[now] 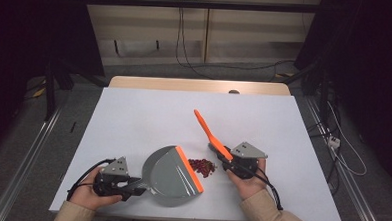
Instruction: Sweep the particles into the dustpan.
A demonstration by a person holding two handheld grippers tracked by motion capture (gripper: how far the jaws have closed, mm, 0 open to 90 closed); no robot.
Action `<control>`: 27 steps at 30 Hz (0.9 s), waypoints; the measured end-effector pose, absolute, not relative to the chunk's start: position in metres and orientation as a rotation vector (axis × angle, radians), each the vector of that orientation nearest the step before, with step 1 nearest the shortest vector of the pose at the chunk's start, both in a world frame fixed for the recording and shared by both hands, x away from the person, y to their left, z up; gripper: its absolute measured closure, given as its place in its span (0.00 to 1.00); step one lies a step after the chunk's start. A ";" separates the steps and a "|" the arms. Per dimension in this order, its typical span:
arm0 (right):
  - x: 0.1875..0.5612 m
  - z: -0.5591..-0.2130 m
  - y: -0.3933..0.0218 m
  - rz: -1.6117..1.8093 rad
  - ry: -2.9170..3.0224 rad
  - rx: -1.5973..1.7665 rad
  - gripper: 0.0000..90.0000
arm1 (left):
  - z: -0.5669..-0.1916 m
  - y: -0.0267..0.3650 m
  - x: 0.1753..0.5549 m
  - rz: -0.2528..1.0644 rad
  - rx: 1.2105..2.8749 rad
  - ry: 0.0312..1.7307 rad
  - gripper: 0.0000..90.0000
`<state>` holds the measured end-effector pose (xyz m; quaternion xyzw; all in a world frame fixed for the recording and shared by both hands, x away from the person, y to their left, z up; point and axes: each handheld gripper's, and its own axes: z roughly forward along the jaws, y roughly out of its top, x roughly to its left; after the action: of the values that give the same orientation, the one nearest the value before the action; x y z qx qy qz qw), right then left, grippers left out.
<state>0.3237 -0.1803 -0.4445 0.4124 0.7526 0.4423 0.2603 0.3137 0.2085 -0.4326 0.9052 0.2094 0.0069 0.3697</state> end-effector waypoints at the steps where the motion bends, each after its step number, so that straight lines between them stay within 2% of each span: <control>1: 0.323 -0.444 -0.180 1.195 2.037 1.118 0.79 | -0.432 0.208 0.314 0.020 2.324 0.537 0.69; 27: 0.312 -0.447 -0.152 1.204 2.022 1.174 0.77 | -0.432 0.207 0.315 0.010 2.334 0.525 0.69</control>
<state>0.3124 -0.1521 -0.4468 0.4318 0.7439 0.4428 0.2531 0.3153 0.2066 -0.4316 0.9079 0.2044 0.0039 0.3659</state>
